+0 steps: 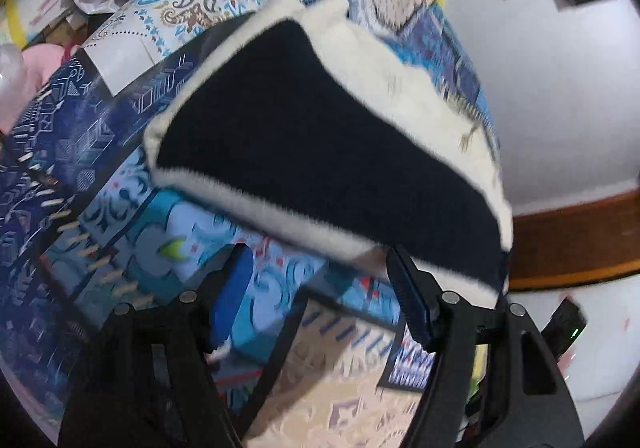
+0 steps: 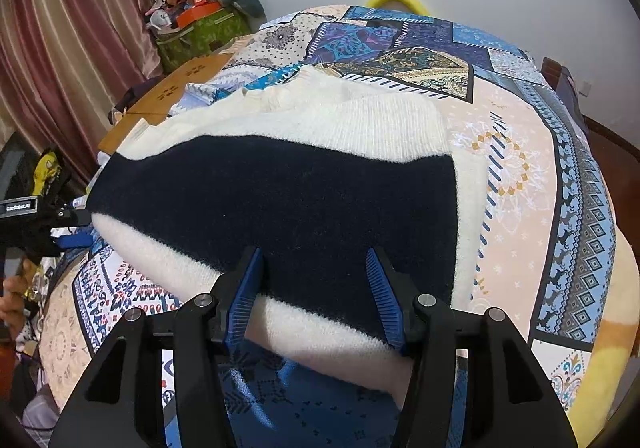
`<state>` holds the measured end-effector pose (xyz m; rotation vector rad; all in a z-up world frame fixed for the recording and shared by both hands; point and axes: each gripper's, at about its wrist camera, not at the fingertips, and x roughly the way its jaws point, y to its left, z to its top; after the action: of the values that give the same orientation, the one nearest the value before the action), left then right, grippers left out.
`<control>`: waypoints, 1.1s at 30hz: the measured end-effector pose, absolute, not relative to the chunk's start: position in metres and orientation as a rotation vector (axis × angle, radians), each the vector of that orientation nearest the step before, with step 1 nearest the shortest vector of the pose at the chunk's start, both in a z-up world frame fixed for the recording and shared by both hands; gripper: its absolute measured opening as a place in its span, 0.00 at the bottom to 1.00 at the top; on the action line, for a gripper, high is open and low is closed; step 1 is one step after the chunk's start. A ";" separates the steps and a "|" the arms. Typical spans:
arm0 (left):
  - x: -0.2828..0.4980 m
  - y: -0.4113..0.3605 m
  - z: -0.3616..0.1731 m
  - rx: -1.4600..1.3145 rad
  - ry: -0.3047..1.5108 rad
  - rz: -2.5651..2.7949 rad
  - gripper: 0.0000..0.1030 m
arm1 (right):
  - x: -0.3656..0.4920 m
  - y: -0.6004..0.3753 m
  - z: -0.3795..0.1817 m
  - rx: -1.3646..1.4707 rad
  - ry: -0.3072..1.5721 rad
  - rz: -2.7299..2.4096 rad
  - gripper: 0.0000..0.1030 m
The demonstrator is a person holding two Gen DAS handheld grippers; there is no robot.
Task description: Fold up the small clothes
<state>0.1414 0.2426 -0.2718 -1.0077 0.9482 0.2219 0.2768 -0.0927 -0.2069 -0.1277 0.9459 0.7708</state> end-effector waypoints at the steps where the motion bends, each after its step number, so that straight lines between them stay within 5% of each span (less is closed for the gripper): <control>1: 0.145 0.246 -0.274 -1.025 0.938 0.221 0.66 | 0.277 -0.092 -0.207 -0.131 0.946 0.769 0.49; 10: 0.202 0.284 -0.299 -1.121 0.876 0.310 0.66 | 0.277 -0.091 -0.207 -0.149 0.948 0.762 0.49; 12: 0.211 0.286 -0.297 -1.088 0.881 0.322 0.53 | 0.277 -0.090 -0.206 -0.152 0.951 0.760 0.49; 14: 0.220 0.285 -0.291 -1.057 0.887 0.294 0.29 | 0.278 -0.090 -0.205 -0.151 0.956 0.756 0.49; 16: 0.226 0.285 -0.275 -0.971 0.884 0.314 0.25 | 0.278 -0.091 -0.201 -0.149 0.964 0.759 0.49; 25: 0.256 0.245 -0.143 -0.679 0.732 0.290 0.23 | 0.275 -0.107 -0.191 -0.124 0.950 0.764 0.49; 33: 0.308 0.103 -0.064 -0.394 0.664 0.130 0.22 | 0.278 -0.096 -0.206 -0.129 0.959 0.761 0.50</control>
<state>0.3078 0.1034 -0.0644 -0.3941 0.6641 0.1297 0.2779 -0.0956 -0.2059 -0.1292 0.9592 0.7606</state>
